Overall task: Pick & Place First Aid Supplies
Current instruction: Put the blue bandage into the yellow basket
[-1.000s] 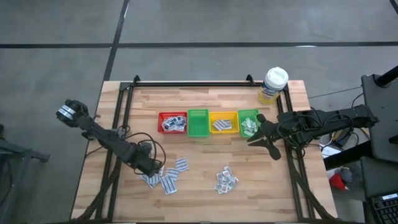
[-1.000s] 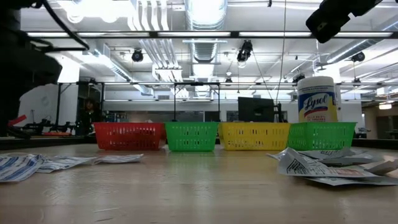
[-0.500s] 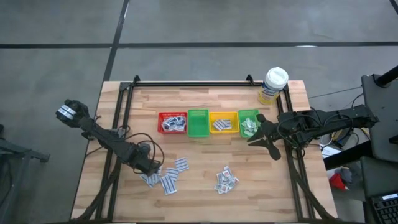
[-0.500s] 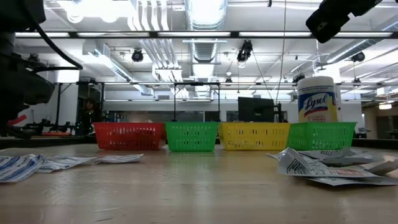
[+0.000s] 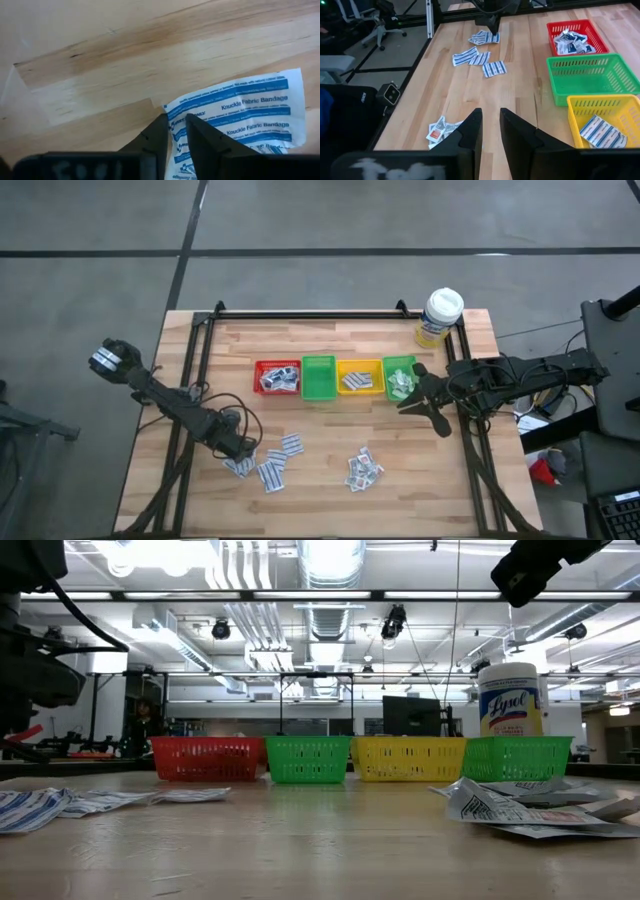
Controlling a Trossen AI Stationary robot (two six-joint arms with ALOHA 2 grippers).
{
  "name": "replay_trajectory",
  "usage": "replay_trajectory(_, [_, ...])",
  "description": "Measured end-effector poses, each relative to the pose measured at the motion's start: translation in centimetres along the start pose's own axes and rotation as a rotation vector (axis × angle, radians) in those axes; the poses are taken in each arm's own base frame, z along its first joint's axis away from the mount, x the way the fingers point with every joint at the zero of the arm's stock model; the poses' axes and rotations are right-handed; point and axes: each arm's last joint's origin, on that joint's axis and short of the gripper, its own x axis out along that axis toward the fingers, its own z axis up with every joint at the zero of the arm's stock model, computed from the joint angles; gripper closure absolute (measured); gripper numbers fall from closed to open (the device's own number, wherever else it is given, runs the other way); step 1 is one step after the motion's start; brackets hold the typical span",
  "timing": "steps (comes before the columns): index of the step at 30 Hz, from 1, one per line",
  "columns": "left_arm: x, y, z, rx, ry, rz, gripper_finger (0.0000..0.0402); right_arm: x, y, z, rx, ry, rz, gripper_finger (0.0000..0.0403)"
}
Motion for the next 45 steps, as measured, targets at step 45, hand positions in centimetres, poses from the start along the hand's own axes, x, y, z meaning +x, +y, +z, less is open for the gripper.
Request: replay_trajectory(45, [-9.4,-6.8,0.0,0.481,-0.665,-0.333,0.0401,1.5,-0.2,-0.2,0.005,0.048,-0.012,0.0324])
